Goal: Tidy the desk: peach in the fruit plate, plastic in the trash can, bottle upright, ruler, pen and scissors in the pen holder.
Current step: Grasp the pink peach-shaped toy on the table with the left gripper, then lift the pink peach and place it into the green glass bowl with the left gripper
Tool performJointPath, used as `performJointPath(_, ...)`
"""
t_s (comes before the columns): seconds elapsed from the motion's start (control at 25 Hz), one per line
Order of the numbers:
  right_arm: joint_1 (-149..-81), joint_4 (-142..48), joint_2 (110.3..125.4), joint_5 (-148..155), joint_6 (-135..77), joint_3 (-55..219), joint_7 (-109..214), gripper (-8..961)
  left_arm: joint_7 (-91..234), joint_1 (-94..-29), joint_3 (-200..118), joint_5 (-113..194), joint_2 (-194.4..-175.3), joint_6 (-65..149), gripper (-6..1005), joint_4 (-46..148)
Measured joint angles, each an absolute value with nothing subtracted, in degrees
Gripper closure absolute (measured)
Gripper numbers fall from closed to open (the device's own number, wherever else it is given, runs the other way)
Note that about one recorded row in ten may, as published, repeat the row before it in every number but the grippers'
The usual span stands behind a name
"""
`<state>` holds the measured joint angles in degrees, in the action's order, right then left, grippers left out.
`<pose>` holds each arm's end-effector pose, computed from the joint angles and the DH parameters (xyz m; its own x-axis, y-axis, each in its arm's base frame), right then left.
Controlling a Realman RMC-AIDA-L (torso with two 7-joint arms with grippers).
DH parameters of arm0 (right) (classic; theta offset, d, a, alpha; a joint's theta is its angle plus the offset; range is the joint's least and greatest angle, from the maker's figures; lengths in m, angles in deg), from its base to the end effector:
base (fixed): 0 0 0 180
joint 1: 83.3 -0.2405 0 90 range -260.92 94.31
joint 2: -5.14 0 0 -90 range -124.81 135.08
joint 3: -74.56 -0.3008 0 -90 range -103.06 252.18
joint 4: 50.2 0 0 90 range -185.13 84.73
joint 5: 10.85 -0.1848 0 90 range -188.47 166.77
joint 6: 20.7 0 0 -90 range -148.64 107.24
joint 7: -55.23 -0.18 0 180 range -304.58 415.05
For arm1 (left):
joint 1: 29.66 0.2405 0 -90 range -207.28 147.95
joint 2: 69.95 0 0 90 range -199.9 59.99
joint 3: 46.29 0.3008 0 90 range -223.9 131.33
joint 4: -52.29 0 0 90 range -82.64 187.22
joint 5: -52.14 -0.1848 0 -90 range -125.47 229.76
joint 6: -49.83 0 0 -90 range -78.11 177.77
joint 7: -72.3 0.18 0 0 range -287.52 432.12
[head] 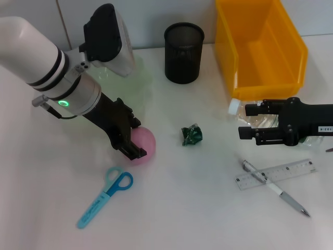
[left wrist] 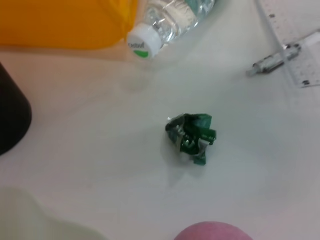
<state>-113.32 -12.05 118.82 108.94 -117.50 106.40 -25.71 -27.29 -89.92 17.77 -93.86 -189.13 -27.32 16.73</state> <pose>0.2906 0.3391 -0.0047 0.7921 -0.3640 -0.4900 -0.4846 -0.8631 -0.1423 -0.1792 0.4226 -0.1089 0.9487 0.0717 -0.3080 0.0461 -0.9949 -0.0896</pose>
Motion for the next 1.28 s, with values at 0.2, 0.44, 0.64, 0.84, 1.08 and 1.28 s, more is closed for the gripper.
performJointPath(0.2,-113.4,-12.1,118.78,108.9,-117.5,106.4,-25.7,195,-27.3,-89.5,20.0,-92.0,-189.13,-26.2,324,16.6)
performJointPath(0.44,-113.3,-12.2,118.78,108.9,-117.5,106.3,-25.7,195,-27.1,-89.4,22.9,-91.7,-189.13,-26.1,335,16.6)
performJointPath(0.64,-113.1,-12.2,118.73,108.9,-117.5,106.2,-25.7,196,-26.8,-88.1,24.4,-90.6,-189.13,-25.8,344,14.8)
performJointPath(0.84,-113.0,-12.3,118.68,108.9,-117.5,106.2,-25.7,196,-27.1,-85.9,24.5,-87.8,-189.13,-27.3,508,10.5)
performJointPath(1.08,-113.0,-12.2,118.6,108.9,-117.5,106.2,-25.7,196,-27.2,-84.7,24.3,-85.3,-188.93,-29.8,709,8.6)
performJointPath(1.28,-113.0,-12.3,118.51,108.9,-117.5,106.4,-25.7,196,-26.4,-77.6,22.2,-73.6,-188.52,-31.0,757,-0.1)
